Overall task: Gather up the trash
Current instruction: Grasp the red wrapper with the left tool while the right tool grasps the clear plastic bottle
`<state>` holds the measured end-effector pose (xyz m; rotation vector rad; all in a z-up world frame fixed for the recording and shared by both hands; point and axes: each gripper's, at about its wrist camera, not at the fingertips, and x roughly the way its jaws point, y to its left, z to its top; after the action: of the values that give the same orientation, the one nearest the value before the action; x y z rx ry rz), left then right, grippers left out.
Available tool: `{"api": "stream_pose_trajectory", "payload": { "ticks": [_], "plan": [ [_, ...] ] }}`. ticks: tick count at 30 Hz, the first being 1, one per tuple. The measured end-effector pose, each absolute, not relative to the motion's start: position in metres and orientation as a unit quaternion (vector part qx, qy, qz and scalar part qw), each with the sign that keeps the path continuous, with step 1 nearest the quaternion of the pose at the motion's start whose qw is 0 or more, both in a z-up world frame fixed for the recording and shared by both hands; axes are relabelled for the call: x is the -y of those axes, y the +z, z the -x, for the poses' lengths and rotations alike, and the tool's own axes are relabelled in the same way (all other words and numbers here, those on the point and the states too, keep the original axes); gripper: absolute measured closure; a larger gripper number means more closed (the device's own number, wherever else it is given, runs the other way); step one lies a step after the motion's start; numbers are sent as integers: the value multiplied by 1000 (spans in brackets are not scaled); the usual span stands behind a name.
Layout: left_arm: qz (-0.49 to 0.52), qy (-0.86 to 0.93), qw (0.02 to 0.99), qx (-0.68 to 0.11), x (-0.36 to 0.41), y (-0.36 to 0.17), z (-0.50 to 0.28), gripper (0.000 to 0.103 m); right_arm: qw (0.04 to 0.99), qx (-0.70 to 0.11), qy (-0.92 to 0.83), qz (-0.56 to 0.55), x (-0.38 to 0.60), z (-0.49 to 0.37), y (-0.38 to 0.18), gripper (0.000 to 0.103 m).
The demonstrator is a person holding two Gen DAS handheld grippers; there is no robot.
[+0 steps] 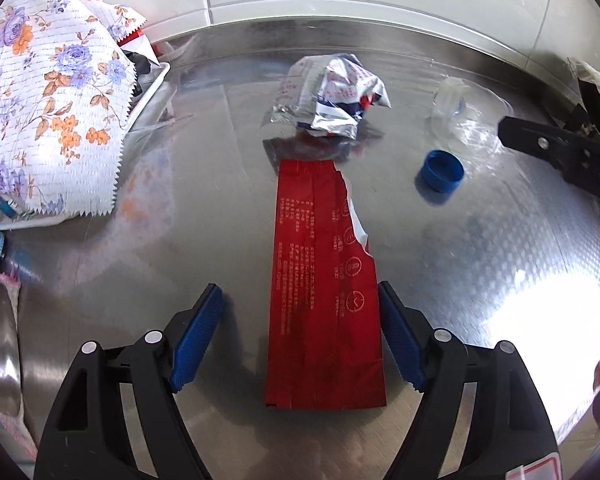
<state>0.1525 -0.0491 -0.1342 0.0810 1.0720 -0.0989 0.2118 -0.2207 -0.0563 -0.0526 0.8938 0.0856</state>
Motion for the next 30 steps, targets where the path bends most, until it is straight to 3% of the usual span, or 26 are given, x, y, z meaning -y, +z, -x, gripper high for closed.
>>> {"api": "stream_pose_trajectory", "payload": {
  "ticks": [11, 16, 19, 30],
  "plan": [
    [-35, -42, 861, -506, 36, -134, -180, 26, 893, -446, 22, 44, 227, -260, -87, 42],
    [-33, -37, 863, -502, 28, -134, -184, 34, 895, -444, 23, 48, 227, -269, -91, 87],
    [-34, -36, 866, -498, 23, -132, -184, 51, 896, -442, 23, 43, 229, -271, -90, 95],
    [-30, -42, 869, -492, 18, -124, -180, 71, 900, -432, 27, 50, 233, -261, -79, 95]
  ]
}}
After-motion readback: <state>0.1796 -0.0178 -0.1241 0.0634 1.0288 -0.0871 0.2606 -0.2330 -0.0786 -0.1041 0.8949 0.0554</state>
